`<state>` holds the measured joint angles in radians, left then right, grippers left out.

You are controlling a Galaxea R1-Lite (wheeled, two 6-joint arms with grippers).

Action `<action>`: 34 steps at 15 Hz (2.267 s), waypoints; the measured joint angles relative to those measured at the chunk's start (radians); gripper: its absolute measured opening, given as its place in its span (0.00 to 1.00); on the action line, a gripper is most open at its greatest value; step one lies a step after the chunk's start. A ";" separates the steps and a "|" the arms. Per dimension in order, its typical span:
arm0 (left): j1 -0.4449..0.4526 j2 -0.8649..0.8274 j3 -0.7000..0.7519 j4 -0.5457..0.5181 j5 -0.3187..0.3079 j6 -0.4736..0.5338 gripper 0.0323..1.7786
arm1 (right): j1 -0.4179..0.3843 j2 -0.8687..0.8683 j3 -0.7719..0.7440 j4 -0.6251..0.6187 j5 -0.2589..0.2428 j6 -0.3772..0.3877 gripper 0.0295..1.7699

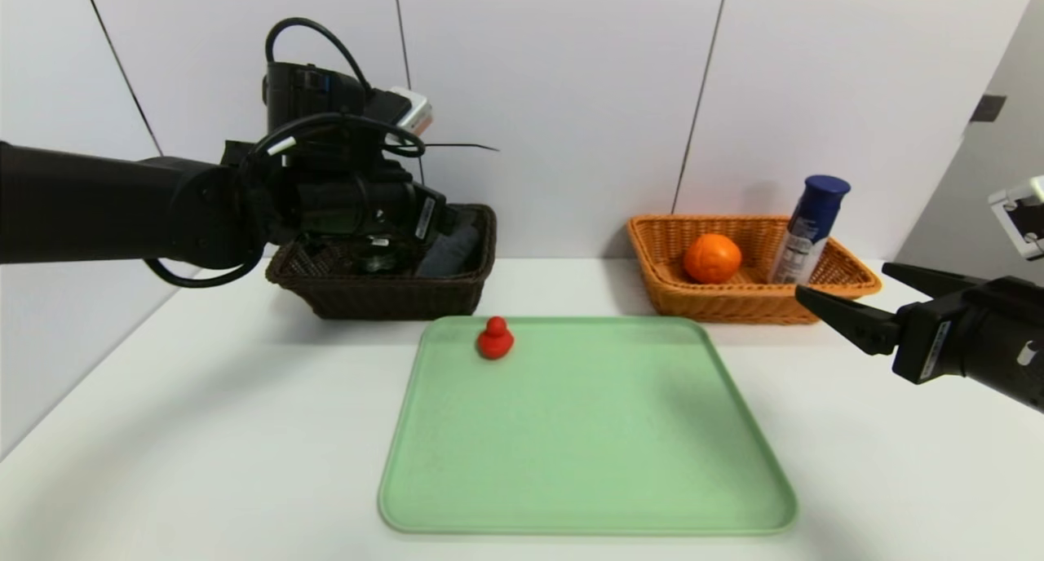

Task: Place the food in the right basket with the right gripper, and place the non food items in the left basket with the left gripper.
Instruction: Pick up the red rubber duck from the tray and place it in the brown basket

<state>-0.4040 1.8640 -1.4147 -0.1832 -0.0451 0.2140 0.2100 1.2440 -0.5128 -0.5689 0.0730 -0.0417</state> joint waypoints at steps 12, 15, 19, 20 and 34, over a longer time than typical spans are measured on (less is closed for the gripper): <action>-0.175 -0.191 0.402 -0.104 -0.037 0.093 0.95 | -0.002 -0.023 0.017 -0.001 -0.001 0.008 0.97; -0.185 -0.177 0.367 0.048 -0.059 0.186 0.95 | -0.001 -0.032 0.020 -0.001 0.000 0.010 0.97; -0.202 -0.132 0.262 0.273 -0.078 0.250 0.95 | 0.000 -0.042 0.023 -0.001 0.000 0.014 0.97; -0.203 -0.115 0.228 0.303 -0.089 0.254 0.95 | 0.000 -0.043 0.026 -0.006 0.000 0.014 0.97; -0.140 0.136 -0.002 0.422 -0.170 0.261 0.95 | 0.003 -0.049 0.079 -0.050 0.001 0.016 0.97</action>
<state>-0.5436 2.0002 -1.4168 0.2385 -0.2153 0.4753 0.2134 1.1955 -0.4338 -0.6189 0.0736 -0.0257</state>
